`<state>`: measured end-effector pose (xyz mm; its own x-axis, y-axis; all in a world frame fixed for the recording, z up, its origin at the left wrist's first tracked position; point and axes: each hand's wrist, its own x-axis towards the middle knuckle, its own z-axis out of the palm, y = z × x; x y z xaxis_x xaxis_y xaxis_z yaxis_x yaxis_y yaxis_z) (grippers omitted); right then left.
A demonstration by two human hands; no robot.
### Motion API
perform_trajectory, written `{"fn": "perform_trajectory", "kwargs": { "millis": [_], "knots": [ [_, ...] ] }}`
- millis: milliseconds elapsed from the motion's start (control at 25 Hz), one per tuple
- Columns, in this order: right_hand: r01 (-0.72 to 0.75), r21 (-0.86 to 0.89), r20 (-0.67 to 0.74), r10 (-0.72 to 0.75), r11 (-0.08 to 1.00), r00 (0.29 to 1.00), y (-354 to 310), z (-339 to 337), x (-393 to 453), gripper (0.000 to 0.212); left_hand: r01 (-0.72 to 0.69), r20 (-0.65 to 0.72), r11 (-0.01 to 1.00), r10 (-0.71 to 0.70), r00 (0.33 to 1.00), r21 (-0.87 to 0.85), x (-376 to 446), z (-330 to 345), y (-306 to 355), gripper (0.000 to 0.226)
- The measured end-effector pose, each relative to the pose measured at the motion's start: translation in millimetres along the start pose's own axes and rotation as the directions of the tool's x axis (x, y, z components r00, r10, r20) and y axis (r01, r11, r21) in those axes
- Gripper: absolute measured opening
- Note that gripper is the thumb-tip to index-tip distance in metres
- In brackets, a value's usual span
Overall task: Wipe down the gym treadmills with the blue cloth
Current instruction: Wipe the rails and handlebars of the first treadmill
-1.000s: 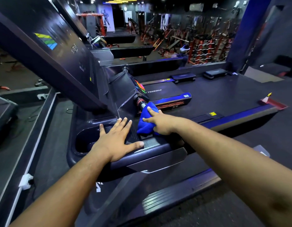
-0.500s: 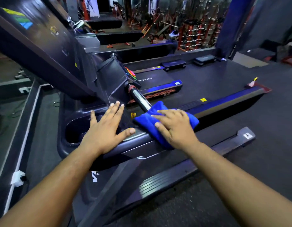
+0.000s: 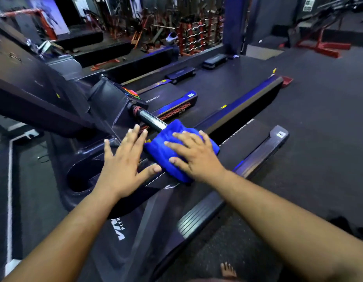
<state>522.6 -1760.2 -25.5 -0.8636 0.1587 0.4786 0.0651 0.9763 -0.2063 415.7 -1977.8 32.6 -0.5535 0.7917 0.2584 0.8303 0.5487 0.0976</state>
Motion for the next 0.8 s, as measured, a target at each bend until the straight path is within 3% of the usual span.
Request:
{"fn": "perform_trajectory", "kwargs": {
  "millis": [120,200,240,320,400,520,640,720,800],
  "knots": [
    [-0.271,-0.006,-0.066,0.27,0.963,0.961,51,-7,11,0.06,0.001,0.074,0.998,-0.005,0.997,0.064,9,2,11,0.11],
    [-0.383,0.048,-0.089,0.386,0.923,0.918,37,-8,22,0.059,0.007,0.084,0.998,-0.013,0.996,0.067,21,6,23,0.112],
    [-0.358,0.082,-0.093,0.365,0.93,0.927,22,-6,21,0.056,0.002,0.089,0.996,-0.01,0.996,0.086,26,8,31,0.113],
    [-0.172,0.118,-0.083,0.182,0.978,0.98,6,3,4,0.051,-0.017,0.101,0.992,0.005,0.995,0.126,43,17,48,0.115],
    [-0.039,0.063,-0.108,0.046,0.997,0.993,46,4,-6,0.053,-0.038,0.116,0.989,0.021,0.993,0.146,62,28,66,0.114],
    [-0.24,0.028,-0.125,0.241,0.97,0.962,147,-16,23,0.059,-0.05,0.153,0.977,0.018,0.988,0.209,89,42,84,0.116],
    [-0.409,0.053,-0.154,0.412,0.911,0.898,166,-22,46,0.058,-0.035,0.169,0.979,0.001,0.986,0.202,110,47,99,0.115],
    [-0.39,0.092,-0.202,0.4,0.916,0.894,130,-8,39,0.051,-0.015,0.181,0.983,-0.019,0.983,0.185,123,51,107,0.118],
    [-0.207,0.108,-0.176,0.224,0.972,0.958,102,1,21,0.048,0.009,0.202,0.99,-0.037,0.979,0.139,129,52,109,0.122]
  ]
}}
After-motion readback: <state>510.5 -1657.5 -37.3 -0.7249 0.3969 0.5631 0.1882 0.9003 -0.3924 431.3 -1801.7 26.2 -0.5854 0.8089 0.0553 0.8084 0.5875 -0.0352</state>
